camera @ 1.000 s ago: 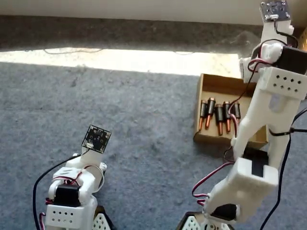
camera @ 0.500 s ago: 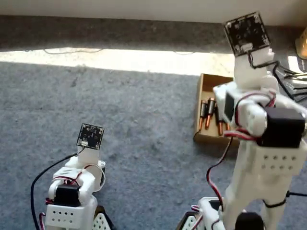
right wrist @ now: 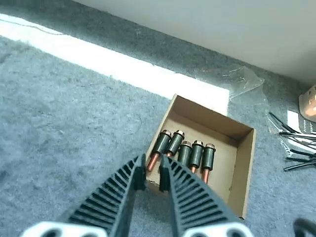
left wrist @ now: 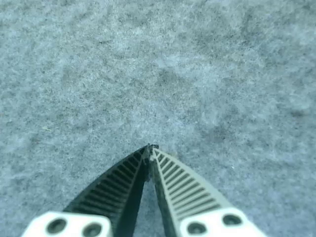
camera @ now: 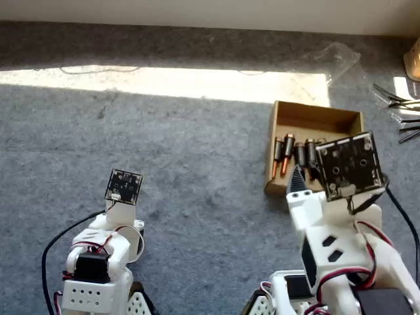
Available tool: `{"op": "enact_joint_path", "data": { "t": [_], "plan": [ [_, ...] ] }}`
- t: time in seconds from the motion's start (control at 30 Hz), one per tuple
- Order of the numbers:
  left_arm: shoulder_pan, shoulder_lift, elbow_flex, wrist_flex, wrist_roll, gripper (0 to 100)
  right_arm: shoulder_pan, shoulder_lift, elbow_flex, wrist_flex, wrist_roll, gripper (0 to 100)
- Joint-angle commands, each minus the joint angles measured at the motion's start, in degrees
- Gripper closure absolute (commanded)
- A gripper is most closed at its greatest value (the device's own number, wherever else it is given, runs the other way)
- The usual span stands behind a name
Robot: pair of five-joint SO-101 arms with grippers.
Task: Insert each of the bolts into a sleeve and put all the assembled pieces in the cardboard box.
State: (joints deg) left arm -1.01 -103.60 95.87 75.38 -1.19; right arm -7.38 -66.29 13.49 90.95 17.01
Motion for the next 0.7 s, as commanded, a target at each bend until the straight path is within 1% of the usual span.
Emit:
{"op": "enact_joint_path", "data": {
  "t": [0.0,0.13,0.3,0.37,0.6,0.67],
  "plan": [
    [0.6,-0.3,1.3,0.6,0.5,99,-0.3,-7.5,9.8,-7.0,-1.1,96.1],
    [0.7,-0.3,1.3,0.6,0.6,99,0.2,-13.8,20.0,-10.6,-1.1,96.1],
    [0.7,-0.3,1.3,0.6,0.6,99,7.0,-17.5,29.1,-16.1,-0.9,96.1],
    [0.7,-0.3,1.3,0.6,0.6,99,8.1,-18.9,32.9,-18.6,-0.9,96.1],
    [0.7,-0.3,1.3,0.6,0.6,99,8.0,-24.7,45.2,-25.3,-1.1,96.1],
    [0.7,-0.3,1.3,0.6,0.6,99,6.4,-26.6,47.8,-26.2,-1.1,96.1]
  ]
}}
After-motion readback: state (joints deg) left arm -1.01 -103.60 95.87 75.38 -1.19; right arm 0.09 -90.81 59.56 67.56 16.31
